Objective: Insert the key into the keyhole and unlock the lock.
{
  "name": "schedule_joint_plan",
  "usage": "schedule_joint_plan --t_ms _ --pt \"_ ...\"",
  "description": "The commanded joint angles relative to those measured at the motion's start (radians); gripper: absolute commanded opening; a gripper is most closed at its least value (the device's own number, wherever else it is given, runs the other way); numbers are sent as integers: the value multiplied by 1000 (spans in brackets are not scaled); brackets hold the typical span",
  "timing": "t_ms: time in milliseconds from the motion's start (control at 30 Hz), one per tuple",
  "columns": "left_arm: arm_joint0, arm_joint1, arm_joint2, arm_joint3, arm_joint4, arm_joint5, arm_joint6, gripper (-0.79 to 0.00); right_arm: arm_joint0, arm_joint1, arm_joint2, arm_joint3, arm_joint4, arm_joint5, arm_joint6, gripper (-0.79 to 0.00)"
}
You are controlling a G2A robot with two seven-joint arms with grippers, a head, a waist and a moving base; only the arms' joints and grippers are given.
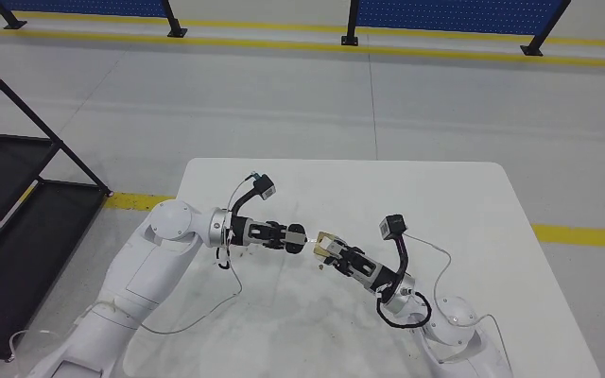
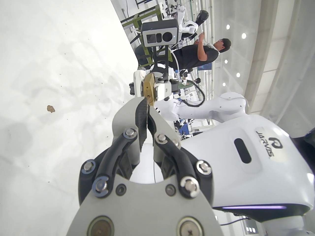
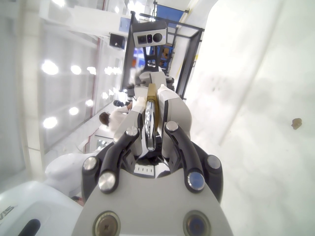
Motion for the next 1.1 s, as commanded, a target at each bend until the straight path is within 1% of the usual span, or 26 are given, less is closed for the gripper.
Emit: schedule_joint_plan --t_ms 0,400,1067 --pt "1 1 -1 -2 3 2 1 -785 0 2 -2 -2 -6 1 2 -785" --pt "2 4 -2 -11 18 11 -5 -785 2 11 -9 -9 -23 0 -1 -785" --pt "-18 0 21 23 -24 4 -40 -785 19 23 -26 -4 3 -10 27 -785"
